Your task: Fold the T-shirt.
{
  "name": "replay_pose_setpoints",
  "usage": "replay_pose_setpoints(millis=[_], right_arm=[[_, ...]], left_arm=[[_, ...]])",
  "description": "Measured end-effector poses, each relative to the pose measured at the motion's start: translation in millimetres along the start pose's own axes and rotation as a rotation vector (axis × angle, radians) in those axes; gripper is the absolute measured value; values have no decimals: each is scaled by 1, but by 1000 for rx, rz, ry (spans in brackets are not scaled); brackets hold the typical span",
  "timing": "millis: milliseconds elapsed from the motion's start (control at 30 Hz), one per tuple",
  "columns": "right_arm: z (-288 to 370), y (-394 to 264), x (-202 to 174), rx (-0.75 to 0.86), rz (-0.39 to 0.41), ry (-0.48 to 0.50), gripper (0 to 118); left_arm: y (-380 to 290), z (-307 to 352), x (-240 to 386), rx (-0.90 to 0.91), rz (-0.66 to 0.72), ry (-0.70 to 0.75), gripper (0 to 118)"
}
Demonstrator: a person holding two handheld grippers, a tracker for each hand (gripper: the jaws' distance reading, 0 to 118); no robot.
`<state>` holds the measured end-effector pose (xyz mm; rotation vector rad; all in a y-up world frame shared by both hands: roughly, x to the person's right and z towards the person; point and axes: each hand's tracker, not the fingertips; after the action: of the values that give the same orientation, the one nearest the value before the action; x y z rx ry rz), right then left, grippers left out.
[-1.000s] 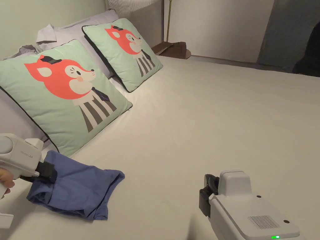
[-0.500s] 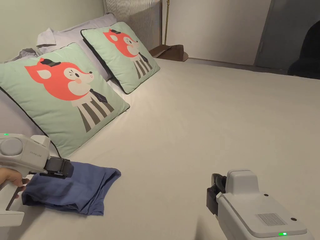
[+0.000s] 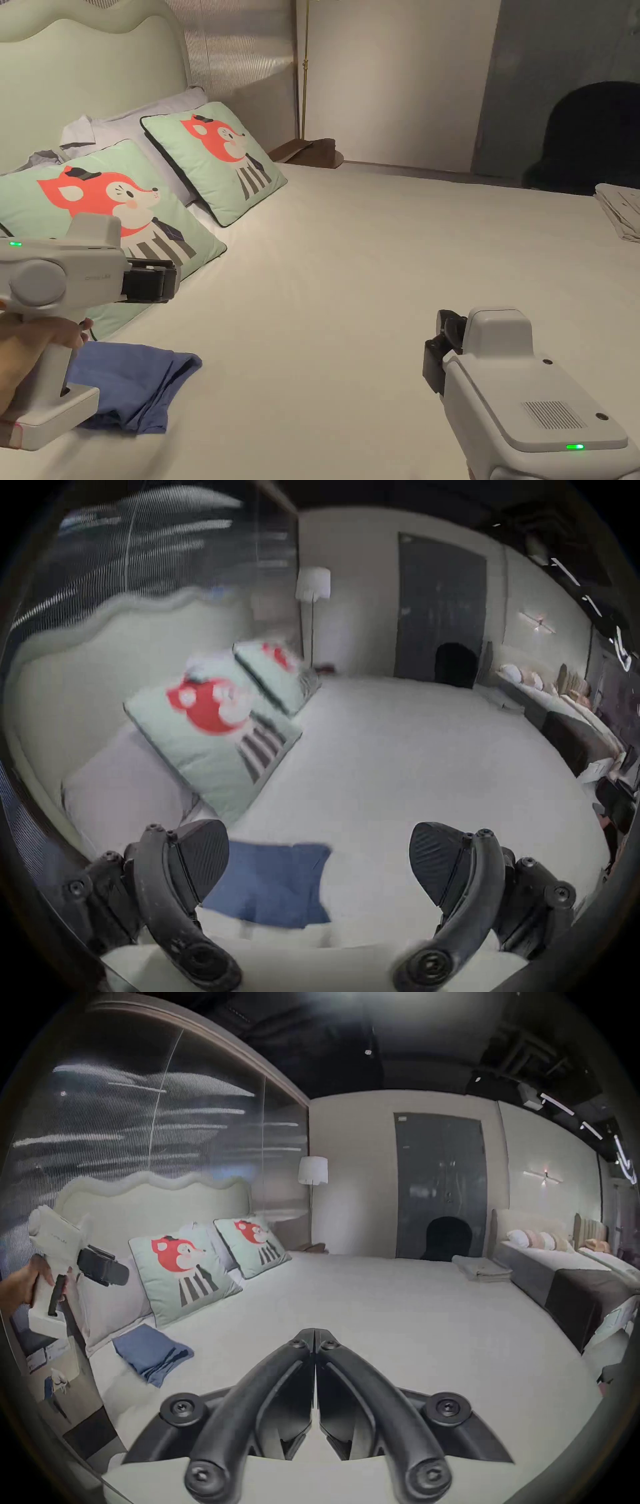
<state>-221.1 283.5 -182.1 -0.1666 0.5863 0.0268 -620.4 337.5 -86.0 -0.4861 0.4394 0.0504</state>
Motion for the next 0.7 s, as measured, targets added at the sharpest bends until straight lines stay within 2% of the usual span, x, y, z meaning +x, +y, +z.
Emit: replay_pose_setpoints(millis=[333, 600, 667, 700], right_arm=[[60, 21, 69, 177, 51, -190, 0], [83, 12, 101, 203, 65, -300, 0], [85, 8, 104, 209, 81, -330, 0], [87, 6, 105, 210, 89, -341, 0]], left_arm=[[-25, 60, 135, 411, 7, -84, 104], [-59, 61, 214, 587, -43, -60, 100], [-61, 59, 224, 572, -51, -81, 89], [-63, 57, 229, 576, -42, -91, 73]])
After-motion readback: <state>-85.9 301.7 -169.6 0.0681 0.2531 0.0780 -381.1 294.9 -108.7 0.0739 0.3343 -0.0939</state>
